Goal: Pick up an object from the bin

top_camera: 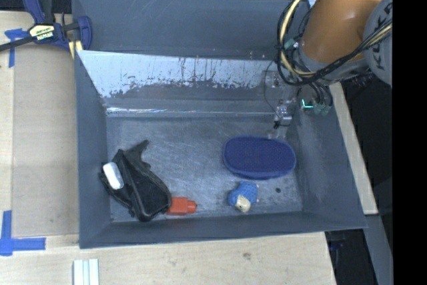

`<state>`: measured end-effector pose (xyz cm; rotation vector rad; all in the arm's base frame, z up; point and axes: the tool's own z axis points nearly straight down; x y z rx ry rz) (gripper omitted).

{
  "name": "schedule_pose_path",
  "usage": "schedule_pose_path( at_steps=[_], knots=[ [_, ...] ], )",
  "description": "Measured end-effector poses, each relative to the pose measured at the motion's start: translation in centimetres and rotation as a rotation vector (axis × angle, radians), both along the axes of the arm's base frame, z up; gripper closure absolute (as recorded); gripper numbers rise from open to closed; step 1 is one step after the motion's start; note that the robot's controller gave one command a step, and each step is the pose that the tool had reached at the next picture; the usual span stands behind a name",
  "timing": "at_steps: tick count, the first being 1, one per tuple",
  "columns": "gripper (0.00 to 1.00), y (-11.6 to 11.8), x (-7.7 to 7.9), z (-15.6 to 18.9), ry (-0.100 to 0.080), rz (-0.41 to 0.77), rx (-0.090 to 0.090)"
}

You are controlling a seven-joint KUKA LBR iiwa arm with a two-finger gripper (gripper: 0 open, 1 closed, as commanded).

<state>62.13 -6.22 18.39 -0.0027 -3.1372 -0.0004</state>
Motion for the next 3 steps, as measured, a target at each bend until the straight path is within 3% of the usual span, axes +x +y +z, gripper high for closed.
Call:
schedule_pose_path(
  at_steps=[1,2,3],
  knots=[
    [0.00,-3.8,-5.4,-11.5,-0.005,0.266,0.001],
    [1.00,-3.7,-5.2,-11.0,-0.010,0.268,-0.001],
    [1.00,-3.6,-4.3,7.7,-0.017,0.278,-0.004]
  ],
)
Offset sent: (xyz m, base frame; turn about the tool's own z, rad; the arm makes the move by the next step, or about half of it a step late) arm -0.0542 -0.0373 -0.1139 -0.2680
